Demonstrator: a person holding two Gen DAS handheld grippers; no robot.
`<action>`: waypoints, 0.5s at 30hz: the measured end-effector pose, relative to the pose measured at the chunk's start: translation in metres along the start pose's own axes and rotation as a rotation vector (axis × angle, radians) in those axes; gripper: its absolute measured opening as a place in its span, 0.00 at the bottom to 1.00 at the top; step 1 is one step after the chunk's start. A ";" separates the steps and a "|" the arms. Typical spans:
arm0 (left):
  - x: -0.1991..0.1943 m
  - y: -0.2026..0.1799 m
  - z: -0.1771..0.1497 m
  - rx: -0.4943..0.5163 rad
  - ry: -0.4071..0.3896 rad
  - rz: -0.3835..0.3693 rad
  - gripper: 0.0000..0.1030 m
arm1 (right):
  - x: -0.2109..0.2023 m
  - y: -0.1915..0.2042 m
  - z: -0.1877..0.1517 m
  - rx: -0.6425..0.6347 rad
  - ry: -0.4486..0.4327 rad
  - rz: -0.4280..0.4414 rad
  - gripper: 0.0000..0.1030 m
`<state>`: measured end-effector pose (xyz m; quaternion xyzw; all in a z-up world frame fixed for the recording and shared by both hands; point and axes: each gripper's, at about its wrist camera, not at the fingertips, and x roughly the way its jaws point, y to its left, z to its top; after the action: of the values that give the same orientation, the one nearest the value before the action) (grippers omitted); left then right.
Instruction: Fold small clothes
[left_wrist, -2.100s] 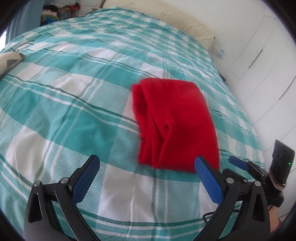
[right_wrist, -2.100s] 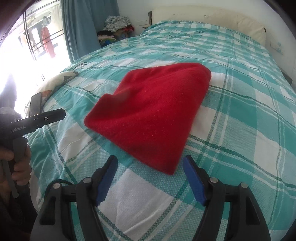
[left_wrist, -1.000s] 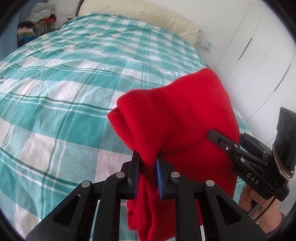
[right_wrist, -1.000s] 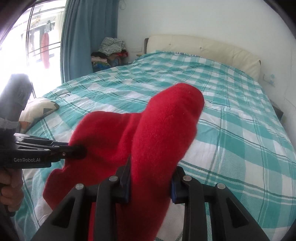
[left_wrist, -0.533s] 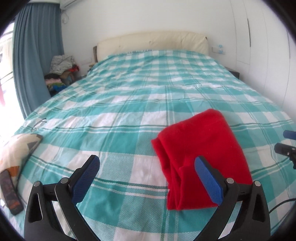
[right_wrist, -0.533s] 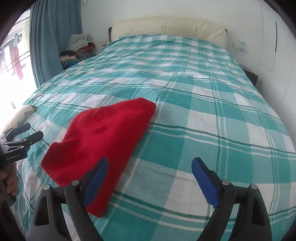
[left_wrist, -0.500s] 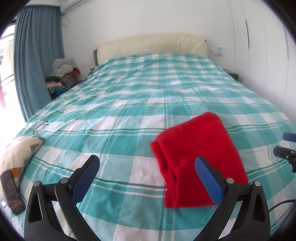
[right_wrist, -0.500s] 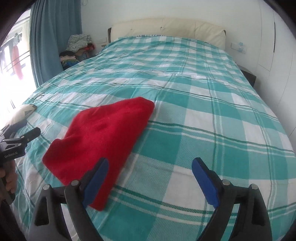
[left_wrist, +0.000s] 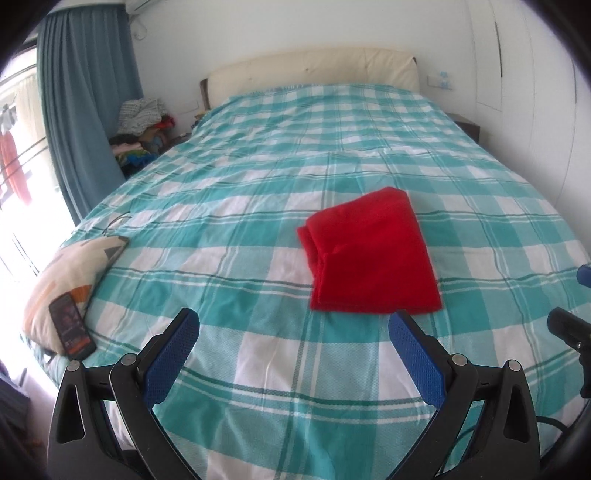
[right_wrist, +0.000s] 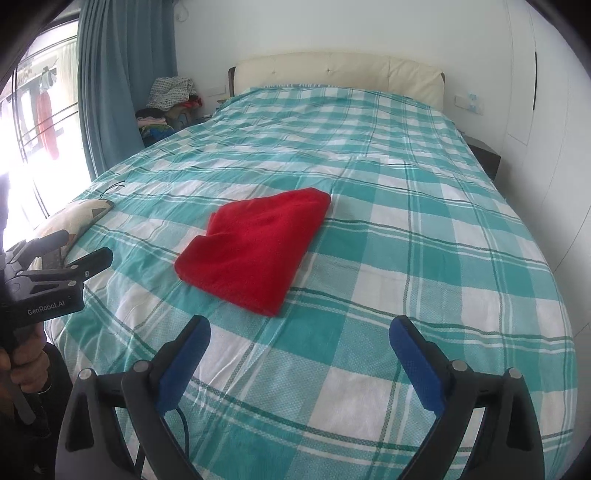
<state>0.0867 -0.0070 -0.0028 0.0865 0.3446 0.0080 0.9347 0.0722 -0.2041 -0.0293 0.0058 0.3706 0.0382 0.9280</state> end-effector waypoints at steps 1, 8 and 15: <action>-0.005 -0.001 -0.002 0.004 0.001 0.008 1.00 | -0.006 0.004 -0.002 -0.006 0.008 -0.001 0.94; -0.029 0.005 -0.016 -0.046 0.024 -0.024 1.00 | -0.038 0.022 -0.016 0.011 0.011 0.019 0.99; -0.036 0.004 -0.020 -0.050 0.022 -0.030 1.00 | -0.038 0.034 -0.023 0.024 0.010 0.035 0.99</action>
<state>0.0465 -0.0023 0.0060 0.0575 0.3560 0.0035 0.9327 0.0267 -0.1738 -0.0182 0.0230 0.3753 0.0499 0.9253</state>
